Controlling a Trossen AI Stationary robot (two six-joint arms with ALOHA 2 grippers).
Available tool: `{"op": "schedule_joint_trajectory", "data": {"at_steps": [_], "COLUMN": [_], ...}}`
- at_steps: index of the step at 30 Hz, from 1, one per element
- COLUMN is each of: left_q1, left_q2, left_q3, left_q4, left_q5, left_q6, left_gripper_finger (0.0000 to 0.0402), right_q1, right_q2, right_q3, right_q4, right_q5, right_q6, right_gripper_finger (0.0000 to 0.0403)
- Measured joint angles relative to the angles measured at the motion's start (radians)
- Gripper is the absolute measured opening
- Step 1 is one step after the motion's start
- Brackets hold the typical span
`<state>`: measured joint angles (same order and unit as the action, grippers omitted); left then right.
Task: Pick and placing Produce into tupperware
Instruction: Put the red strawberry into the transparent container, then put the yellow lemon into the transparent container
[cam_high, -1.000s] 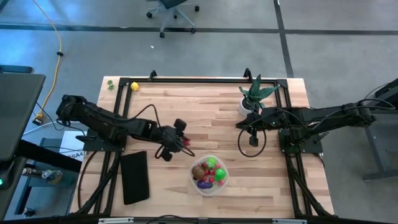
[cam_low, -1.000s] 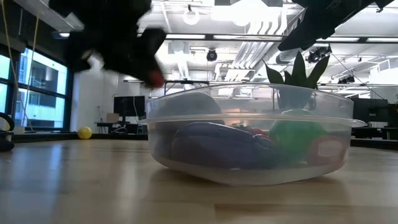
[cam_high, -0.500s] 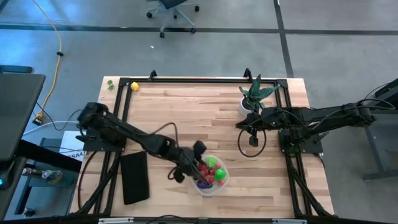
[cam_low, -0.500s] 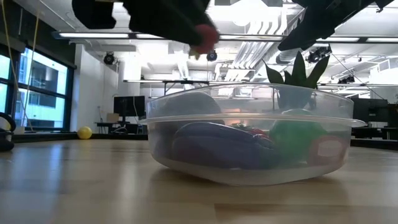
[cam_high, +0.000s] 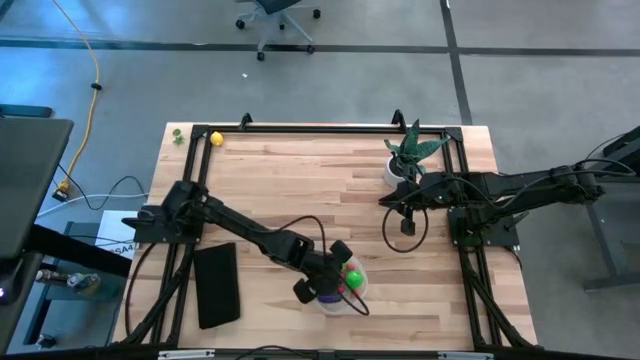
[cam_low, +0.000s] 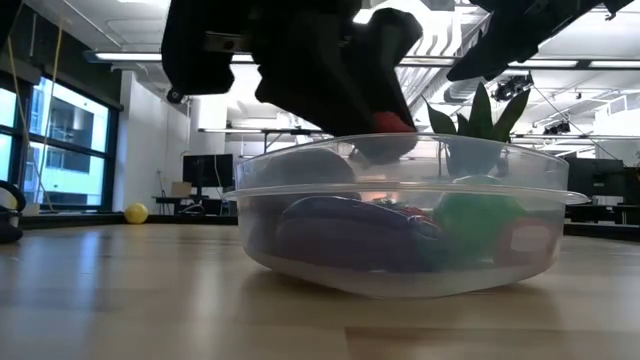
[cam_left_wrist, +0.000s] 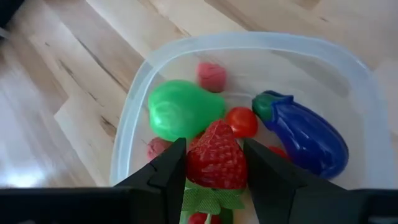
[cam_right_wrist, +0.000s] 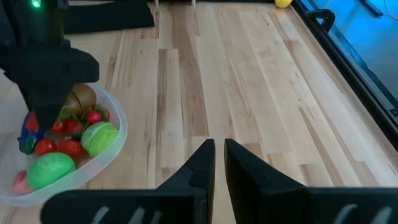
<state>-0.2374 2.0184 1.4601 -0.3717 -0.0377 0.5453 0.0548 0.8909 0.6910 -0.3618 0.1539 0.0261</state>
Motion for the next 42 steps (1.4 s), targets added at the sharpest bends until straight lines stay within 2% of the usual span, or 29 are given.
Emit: {"op": "schedule_joint_trajectory", "data": {"at_steps": [6, 18, 21, 26, 35, 39, 42], "left_q1": [0.001, 0.002, 0.002, 0.03, 0.223, 0.381, 0.538], "left_q2": [0.011, 0.012, 0.005, -0.09, -0.29, -0.363, -0.398], "left_q3": [0.0, 0.0, 0.0, 0.0, 0.0, -0.017, -0.063], "left_q4": [0.007, 0.001, -0.023, -0.172, -0.406, -0.543, -0.587], "left_q5": [0.004, -0.024, -0.051, -0.143, -0.224, -0.246, -0.246], "left_q6": [-0.001, 0.023, 0.024, -0.014, -0.139, -0.25, -0.315], "left_gripper_finger": [0.0141, 0.0212, 0.0215, 0.02, 0.0151, 0.0146, 0.015], "right_q1": [0.0, 0.0, 0.0, 0.0, 0.0, 0.0, 0.0], "right_q2": [0.0, 0.0, 0.0, 0.0, 0.0, 0.0, 0.0], "right_q3": [0.0, 0.0, 0.0, 0.0, 0.0, 0.0, 0.0], "right_q4": [0.001, 0.0, 0.0, 0.002, 0.0, -0.001, 0.001], "right_q5": [0.0, 0.0, 0.0, 0.0, 0.0, 0.0, 0.0], "right_q6": [0.0, 0.0, 0.0, 0.0, 0.0, 0.0, 0.0], "right_gripper_finger": [0.0026, 0.0026, 0.0026, 0.0026, 0.0026, 0.0026, 0.0026]}}
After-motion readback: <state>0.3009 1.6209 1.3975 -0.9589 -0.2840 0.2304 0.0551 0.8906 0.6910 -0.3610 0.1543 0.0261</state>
